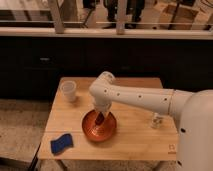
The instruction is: Place the pepper in the ceramic bowl
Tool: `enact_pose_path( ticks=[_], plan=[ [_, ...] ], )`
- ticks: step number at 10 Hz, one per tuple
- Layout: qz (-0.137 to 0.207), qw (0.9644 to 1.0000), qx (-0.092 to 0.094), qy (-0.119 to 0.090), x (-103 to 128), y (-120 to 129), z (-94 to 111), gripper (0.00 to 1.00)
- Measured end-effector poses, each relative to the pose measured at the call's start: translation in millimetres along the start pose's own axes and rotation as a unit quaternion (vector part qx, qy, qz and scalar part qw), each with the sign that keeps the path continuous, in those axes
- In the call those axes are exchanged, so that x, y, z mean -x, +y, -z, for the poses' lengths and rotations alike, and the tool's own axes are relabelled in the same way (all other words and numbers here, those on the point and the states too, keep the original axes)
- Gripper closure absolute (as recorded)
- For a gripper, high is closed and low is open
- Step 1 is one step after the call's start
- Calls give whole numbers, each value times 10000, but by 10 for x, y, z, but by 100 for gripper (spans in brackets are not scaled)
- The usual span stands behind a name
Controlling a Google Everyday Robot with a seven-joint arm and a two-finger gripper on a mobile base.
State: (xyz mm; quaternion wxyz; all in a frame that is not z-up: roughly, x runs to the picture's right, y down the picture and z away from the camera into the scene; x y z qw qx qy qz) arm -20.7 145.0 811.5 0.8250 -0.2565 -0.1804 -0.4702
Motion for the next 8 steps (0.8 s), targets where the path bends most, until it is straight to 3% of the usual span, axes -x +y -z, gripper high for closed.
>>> enact_pose_path(
  ticks=[1,6,8],
  plan=[
    [6,10000,1,-4,7,-7,-4,84],
    [-7,10000,-2,-10,15,5,-7,94],
    [4,10000,3,-17,21,1,-15,89]
  ],
)
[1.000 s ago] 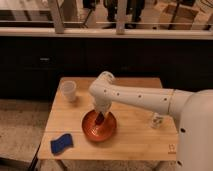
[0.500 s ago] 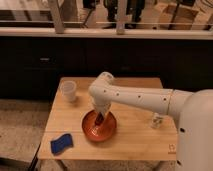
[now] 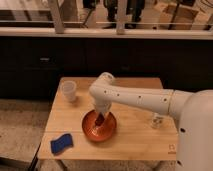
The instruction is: Place the pepper in the ceramic bowl
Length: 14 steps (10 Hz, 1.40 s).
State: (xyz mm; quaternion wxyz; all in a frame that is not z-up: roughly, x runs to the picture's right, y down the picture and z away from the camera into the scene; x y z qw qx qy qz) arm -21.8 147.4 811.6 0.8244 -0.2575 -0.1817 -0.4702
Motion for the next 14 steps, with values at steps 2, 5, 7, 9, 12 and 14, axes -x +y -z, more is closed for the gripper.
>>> enact_pose_path(
  ticks=[2,5,7,9,12,14],
  plan=[
    [14,10000,-8,-7,4,-6,21,75],
    [5,10000,-4,-14,-16,30,21,56],
    [23,10000,-6,-21,8,-4,2,67],
    [14,10000,-6,-11,3,3,9,82],
    [19,10000,-13,-33,-9,35,24,84],
    [19,10000,-15,-37,-13,46,26,67]
  ],
)
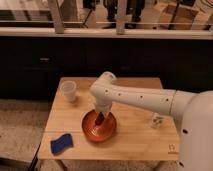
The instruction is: Place the pepper in the ceramic bowl
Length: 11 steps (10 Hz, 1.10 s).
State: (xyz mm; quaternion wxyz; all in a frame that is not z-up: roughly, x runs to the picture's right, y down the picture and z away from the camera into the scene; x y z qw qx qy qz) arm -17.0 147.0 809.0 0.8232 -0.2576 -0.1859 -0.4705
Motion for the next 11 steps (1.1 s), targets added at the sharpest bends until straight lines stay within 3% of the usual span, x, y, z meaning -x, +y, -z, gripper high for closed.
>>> enact_pose_path(
  ticks=[2,5,11],
  plan=[
    [16,10000,-2,6,11,-18,-1,64],
    [5,10000,-5,-24,23,-24,-6,83],
    [22,10000,-5,-11,23,-17,1,78]
  ],
)
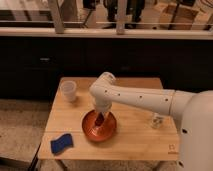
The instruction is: Place the pepper in the ceramic bowl
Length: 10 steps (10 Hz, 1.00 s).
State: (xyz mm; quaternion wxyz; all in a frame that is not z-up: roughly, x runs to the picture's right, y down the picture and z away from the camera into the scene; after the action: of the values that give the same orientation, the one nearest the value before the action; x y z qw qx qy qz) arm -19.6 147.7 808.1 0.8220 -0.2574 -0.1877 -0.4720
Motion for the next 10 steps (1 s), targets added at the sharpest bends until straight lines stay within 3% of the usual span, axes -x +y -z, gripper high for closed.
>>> enact_pose_path(
  ticks=[5,7,8,10],
  plan=[
    [-2,10000,3,-11,-5,29,-5,73],
    [6,10000,-5,-10,11,10,-1,87],
    [13,10000,-6,-11,12,-3,1,87],
    [6,10000,-5,-19,2,11,5,77]
  ],
)
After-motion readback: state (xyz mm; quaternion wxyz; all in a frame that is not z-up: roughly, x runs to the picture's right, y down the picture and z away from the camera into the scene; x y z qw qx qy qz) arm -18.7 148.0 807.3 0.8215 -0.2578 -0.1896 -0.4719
